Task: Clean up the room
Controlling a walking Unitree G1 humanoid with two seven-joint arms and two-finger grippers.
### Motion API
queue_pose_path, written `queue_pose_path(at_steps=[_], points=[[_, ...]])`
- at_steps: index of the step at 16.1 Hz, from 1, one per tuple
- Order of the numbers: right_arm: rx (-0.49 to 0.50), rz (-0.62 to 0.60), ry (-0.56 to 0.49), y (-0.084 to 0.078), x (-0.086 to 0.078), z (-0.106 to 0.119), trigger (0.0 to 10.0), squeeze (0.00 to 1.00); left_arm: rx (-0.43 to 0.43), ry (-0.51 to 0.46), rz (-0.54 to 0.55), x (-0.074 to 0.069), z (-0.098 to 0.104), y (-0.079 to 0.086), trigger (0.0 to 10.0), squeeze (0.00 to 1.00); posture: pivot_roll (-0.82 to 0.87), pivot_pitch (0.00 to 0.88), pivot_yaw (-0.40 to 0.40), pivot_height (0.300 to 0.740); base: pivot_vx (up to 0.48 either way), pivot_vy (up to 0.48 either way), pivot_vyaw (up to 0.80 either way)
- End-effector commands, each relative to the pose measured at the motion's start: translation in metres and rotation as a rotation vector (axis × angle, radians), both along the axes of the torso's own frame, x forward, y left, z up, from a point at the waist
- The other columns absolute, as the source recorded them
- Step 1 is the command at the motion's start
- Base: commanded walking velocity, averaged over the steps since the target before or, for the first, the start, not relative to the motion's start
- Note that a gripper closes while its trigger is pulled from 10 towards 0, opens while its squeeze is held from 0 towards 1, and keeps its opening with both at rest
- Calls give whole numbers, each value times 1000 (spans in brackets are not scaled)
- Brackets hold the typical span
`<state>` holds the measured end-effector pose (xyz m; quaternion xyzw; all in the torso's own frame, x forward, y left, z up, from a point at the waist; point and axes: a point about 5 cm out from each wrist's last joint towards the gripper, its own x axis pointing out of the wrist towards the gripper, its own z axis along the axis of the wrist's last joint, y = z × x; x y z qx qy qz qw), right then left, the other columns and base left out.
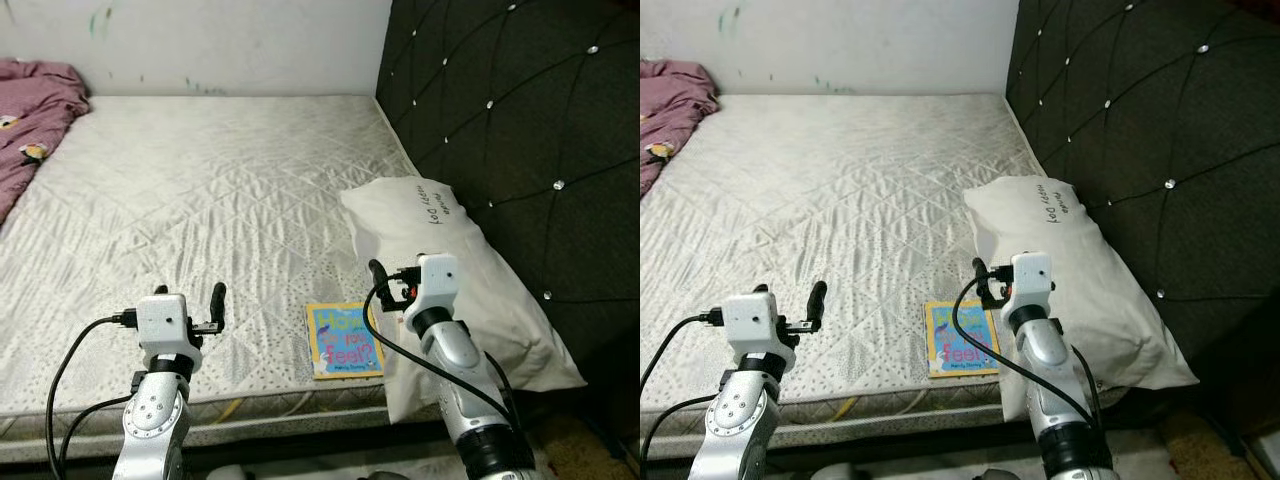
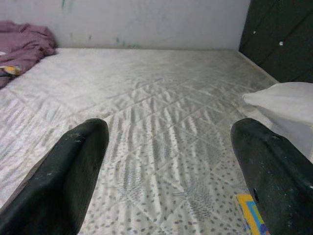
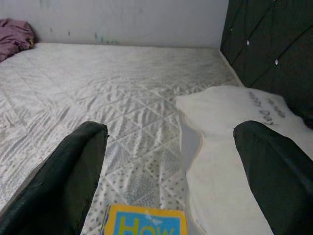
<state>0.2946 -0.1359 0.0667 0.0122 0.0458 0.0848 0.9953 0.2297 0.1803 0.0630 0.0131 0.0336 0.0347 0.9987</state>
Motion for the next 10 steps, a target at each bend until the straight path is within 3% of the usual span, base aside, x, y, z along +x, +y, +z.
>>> queue_pose_path(at_steps=[1, 6, 10], points=[[-13, -19, -14, -3, 3, 0, 10000, 0, 38, 5, -9, -3, -4, 1, 10000, 0, 91, 0, -54, 740, 0, 0, 0], [-40, -64, -40, -7, -1, 2, 10000, 0, 62, 26, -30, 1, -8, 2, 10000, 0, 39, 0, -43, 740, 0, 0, 0], [-6, -88, -29, -11, -10, 0, 10000, 0, 10, 33, -39, 4, -1, 1, 10000, 0, 14, 0, -14, 740, 0, 0, 0]])
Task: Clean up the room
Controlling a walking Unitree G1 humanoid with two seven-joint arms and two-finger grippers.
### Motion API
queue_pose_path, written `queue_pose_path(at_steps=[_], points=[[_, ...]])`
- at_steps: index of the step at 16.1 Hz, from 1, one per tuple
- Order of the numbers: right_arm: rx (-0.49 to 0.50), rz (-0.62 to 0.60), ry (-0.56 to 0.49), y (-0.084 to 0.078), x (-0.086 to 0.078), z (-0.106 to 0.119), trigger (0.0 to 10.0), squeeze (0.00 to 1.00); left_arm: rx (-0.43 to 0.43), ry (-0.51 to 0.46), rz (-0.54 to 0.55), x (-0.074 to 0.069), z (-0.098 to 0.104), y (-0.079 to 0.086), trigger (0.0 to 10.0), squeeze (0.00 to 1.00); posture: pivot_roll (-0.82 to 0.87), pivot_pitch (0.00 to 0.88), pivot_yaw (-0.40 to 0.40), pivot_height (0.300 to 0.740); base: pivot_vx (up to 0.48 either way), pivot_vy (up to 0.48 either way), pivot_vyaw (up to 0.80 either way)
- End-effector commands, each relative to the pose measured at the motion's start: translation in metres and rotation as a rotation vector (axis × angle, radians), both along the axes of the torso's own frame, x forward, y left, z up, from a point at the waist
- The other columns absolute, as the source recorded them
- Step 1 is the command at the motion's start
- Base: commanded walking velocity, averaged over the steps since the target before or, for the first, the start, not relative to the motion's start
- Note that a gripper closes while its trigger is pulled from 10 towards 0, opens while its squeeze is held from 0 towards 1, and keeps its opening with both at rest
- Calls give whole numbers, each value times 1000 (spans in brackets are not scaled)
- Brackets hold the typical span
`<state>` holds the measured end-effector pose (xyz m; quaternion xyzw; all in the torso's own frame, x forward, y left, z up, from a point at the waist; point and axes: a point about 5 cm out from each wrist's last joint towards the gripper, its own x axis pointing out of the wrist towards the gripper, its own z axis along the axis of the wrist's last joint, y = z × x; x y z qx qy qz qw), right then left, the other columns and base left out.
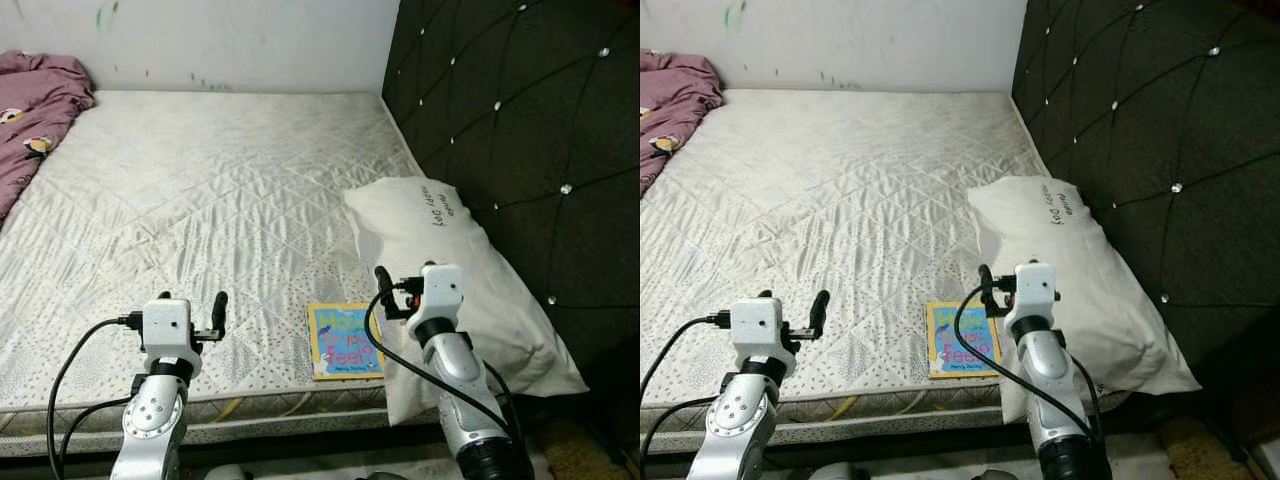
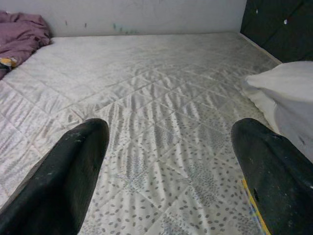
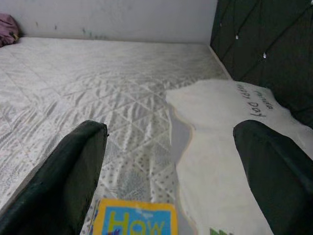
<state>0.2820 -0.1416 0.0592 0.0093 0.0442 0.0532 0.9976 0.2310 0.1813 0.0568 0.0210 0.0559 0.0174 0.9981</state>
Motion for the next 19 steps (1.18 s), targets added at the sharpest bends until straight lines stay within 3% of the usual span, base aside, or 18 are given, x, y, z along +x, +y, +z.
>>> queue_pose_path(at_steps=[1, 7, 19], points=[[10, -30, -30, -7, 4, 11, 10000, 0, -27, -13, 5, 3, 8, 2, 10000, 0, 11, 0, -12, 740, 0, 0, 763], [35, -73, -27, -12, 6, 14, 10000, 0, -52, -22, -27, 8, 13, 1, 10000, 0, 7, 0, -21, 740, 0, 0, 202], [33, -64, -18, -12, 9, 18, 10000, 0, -109, -11, -31, 15, 16, 1, 10000, 0, -1, 0, -20, 740, 0, 469, -148]])
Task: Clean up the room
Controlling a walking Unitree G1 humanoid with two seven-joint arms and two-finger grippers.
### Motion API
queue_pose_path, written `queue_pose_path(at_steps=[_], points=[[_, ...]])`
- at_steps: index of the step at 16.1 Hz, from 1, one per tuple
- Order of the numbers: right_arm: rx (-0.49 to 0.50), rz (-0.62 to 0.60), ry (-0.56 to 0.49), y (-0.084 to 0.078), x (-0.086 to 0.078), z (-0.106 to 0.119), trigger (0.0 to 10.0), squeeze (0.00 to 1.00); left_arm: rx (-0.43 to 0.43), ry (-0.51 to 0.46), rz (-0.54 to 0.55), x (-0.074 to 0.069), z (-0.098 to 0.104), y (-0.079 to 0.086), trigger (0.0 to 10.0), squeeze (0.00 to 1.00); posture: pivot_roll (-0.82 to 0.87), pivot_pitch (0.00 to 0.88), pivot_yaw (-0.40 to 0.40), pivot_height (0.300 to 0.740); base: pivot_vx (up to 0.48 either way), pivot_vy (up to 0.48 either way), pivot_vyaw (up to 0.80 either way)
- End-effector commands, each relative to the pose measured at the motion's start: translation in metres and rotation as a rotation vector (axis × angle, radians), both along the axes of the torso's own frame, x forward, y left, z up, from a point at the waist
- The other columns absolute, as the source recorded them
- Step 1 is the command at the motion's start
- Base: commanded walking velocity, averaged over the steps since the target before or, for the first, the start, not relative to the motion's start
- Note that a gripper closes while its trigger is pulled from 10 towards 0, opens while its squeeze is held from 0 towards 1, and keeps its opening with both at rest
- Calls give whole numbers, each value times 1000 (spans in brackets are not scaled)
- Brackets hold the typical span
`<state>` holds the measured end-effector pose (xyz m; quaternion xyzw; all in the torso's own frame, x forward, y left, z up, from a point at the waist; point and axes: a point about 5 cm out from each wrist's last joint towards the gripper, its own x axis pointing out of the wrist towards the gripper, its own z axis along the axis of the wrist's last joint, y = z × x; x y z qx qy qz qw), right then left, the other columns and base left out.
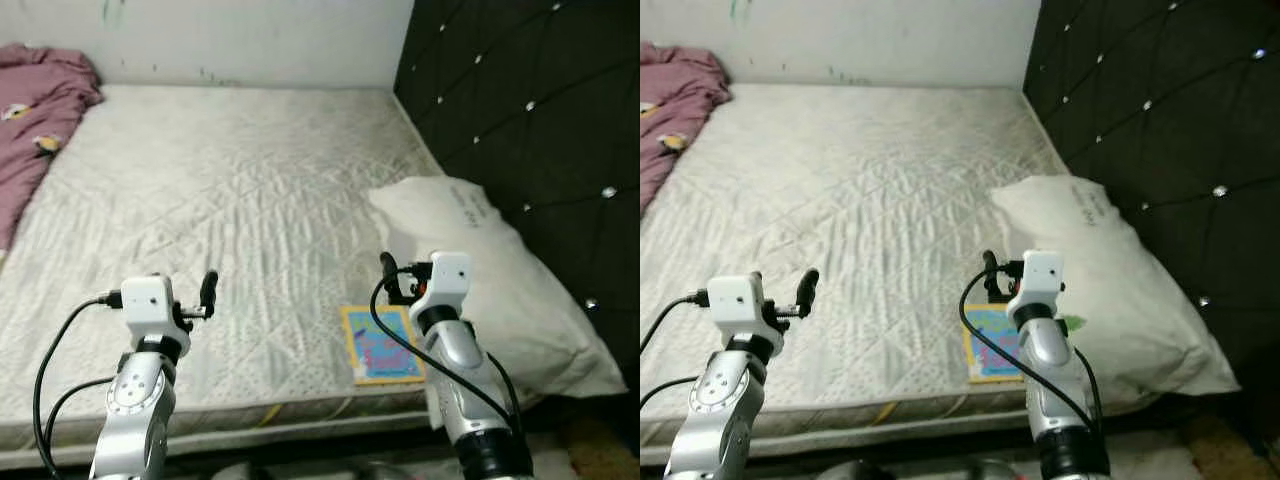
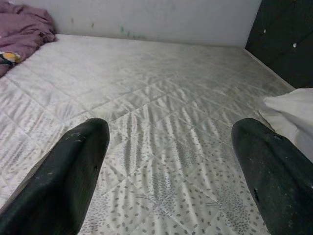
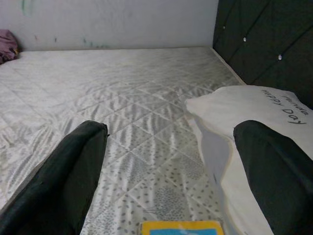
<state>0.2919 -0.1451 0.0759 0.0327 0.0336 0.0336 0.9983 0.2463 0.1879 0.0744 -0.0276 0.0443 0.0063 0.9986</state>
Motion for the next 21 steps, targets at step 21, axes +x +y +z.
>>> queue_pose_path(at_steps=[21], points=[[-6, -7, 34, -7, -2, -2, 10000, 0, -22, 31, -12, -1, -3, -5, 10000, 0, 0, 0, -19, 740, 0, 469, -91]])
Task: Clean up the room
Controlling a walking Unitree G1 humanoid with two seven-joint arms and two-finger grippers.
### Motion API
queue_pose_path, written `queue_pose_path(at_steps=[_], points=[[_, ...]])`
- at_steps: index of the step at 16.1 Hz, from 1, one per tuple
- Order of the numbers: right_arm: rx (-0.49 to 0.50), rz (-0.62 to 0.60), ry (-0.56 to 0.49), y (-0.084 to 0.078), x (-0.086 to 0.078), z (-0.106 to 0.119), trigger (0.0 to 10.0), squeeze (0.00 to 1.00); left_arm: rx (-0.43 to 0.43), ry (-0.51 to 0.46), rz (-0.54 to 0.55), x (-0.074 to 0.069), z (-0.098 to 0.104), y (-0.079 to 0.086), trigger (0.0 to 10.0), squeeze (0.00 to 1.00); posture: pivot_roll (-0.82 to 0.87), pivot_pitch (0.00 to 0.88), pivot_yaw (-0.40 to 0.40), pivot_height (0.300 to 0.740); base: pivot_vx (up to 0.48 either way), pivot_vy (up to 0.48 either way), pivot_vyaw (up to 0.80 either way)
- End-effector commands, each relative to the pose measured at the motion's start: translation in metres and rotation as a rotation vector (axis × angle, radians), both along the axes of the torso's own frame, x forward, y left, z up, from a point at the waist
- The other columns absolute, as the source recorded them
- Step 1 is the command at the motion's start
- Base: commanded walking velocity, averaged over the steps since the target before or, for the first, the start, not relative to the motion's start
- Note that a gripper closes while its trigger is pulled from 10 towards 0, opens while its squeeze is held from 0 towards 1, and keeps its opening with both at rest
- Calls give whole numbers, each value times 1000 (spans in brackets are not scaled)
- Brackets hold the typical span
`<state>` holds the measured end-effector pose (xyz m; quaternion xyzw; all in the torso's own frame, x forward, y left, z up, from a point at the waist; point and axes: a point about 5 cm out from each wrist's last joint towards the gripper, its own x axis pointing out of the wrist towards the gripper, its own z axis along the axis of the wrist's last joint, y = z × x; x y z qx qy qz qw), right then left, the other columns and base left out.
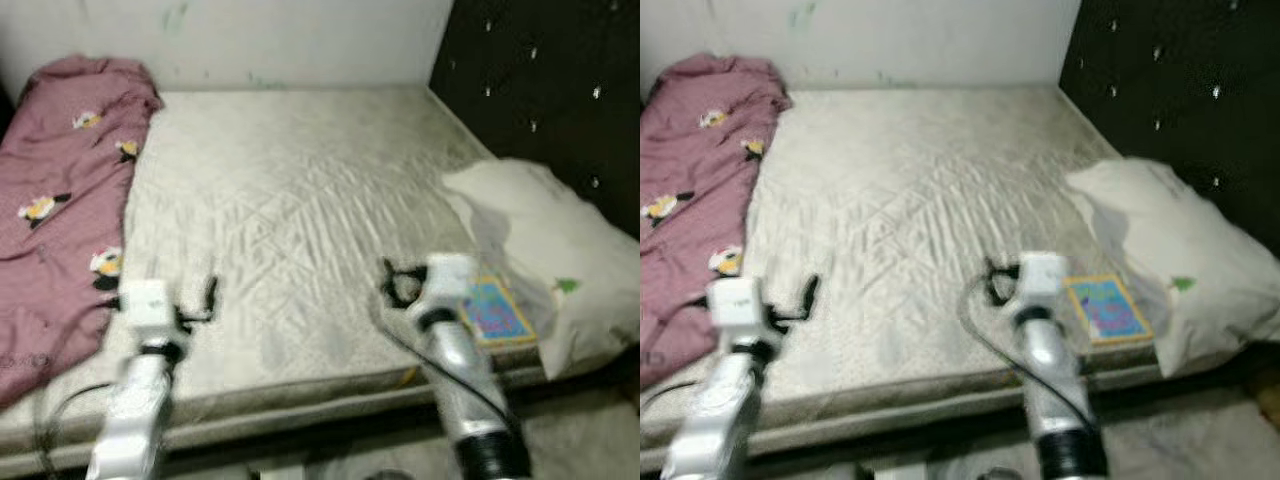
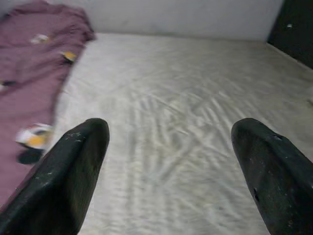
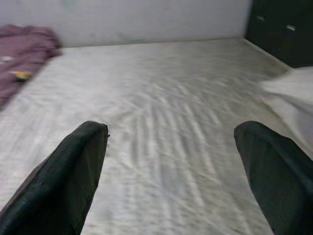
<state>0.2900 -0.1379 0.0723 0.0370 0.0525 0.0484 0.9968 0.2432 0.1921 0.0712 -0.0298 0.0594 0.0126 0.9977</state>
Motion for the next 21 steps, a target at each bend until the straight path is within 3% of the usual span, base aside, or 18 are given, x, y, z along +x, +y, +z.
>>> queue_pose_path(at_steps=[1, 21], points=[[-13, -32, 2, -14, 0, 1, 10000, 0, -18, 0, -25, 2, 0, -9, 10000, 0, -2, 0, -18, 740, 0, 469, 0], [-6, -18, 19, -12, 0, 0, 10000, 0, -22, -1, -31, 3, 1, -11, 10000, 0, -9, 0, -17, 740, 0, 469, 0]])
